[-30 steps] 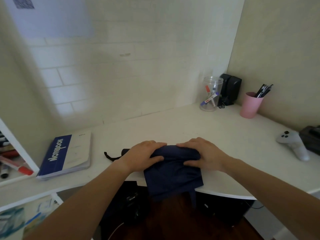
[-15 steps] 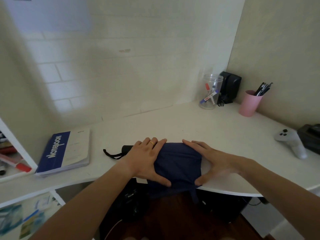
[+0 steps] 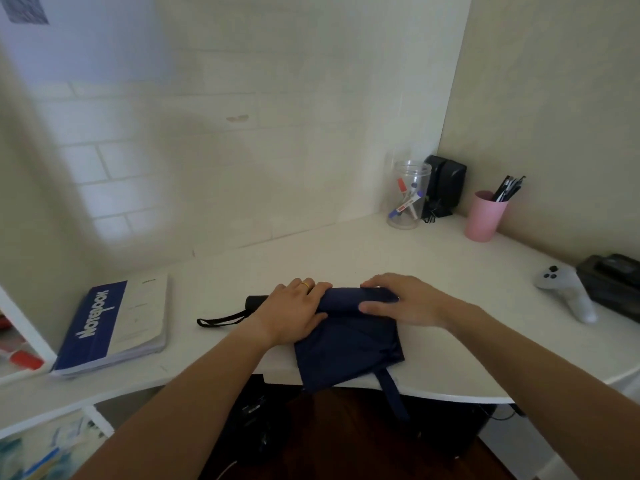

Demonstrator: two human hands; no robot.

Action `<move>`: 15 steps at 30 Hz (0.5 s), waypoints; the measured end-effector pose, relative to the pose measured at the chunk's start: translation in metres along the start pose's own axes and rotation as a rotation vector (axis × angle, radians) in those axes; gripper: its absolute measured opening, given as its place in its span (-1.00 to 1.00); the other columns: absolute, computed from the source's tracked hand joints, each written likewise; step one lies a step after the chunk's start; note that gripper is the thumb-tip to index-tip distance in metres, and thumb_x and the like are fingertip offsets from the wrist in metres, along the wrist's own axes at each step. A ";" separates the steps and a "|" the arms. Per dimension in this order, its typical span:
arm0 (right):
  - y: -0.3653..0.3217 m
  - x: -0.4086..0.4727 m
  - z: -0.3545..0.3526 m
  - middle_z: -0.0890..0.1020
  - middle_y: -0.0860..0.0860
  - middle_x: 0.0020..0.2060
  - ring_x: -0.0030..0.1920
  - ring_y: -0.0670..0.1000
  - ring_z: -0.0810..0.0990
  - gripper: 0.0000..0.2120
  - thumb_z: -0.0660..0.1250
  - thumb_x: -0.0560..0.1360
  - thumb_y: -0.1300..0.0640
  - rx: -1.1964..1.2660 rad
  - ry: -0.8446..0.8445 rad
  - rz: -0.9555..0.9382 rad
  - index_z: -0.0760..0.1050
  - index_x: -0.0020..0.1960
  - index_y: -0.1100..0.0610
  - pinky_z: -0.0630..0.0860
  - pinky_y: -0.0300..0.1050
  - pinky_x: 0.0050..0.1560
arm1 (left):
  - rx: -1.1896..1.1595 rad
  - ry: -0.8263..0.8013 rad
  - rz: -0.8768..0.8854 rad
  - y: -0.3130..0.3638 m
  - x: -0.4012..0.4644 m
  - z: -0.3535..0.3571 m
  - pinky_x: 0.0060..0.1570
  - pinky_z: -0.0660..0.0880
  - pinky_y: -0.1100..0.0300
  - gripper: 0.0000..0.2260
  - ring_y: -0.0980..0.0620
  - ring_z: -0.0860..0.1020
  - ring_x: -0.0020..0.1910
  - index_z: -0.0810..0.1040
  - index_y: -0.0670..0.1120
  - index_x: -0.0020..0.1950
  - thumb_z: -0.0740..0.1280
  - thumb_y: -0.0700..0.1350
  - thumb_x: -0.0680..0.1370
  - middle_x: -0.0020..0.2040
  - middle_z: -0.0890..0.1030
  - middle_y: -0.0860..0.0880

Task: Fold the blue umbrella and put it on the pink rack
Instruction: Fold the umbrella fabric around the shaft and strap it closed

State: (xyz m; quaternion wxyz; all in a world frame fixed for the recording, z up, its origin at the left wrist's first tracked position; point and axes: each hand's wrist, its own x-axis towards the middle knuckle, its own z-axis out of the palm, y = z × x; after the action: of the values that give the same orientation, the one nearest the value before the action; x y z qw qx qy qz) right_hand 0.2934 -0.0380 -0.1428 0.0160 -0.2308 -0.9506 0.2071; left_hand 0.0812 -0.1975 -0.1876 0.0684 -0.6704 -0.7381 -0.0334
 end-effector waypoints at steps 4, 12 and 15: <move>-0.001 0.018 0.006 0.52 0.01 0.14 0.11 0.06 0.53 -0.49 0.31 0.50 -0.20 -0.462 0.072 -0.108 0.40 0.37 0.01 0.51 -0.02 0.07 | 0.230 0.059 0.079 -0.001 0.016 -0.001 0.09 0.47 -0.04 -0.55 -0.14 0.56 0.13 0.30 -0.08 0.48 0.09 0.13 0.67 0.24 0.56 -0.11; 0.026 0.017 0.029 0.46 0.05 0.10 0.00 0.08 0.51 -0.66 0.25 0.53 -0.03 -0.518 0.219 -0.269 0.40 0.23 0.11 0.52 0.00 0.01 | 0.097 -0.002 0.199 -0.015 0.016 -0.011 0.16 0.50 -0.05 -0.43 -0.13 0.54 0.17 0.22 -0.07 0.56 0.26 0.11 0.61 0.31 0.48 -0.10; 0.033 0.012 0.033 0.52 0.03 0.11 0.04 0.07 0.50 -0.63 0.23 0.54 -0.04 -0.474 0.206 -0.260 0.39 0.29 0.08 0.47 -0.02 0.11 | 0.077 -0.031 0.182 -0.016 0.007 -0.010 0.17 0.51 -0.05 -0.42 -0.16 0.53 0.20 0.14 -0.07 0.63 0.22 0.07 0.66 0.32 0.48 -0.14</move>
State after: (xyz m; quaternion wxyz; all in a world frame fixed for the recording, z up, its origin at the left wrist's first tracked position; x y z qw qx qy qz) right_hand 0.2926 -0.0189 -0.1872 0.0845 -0.1241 -0.9875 -0.0489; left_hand 0.0647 -0.1934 -0.1758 0.0852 -0.7320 -0.6758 0.0118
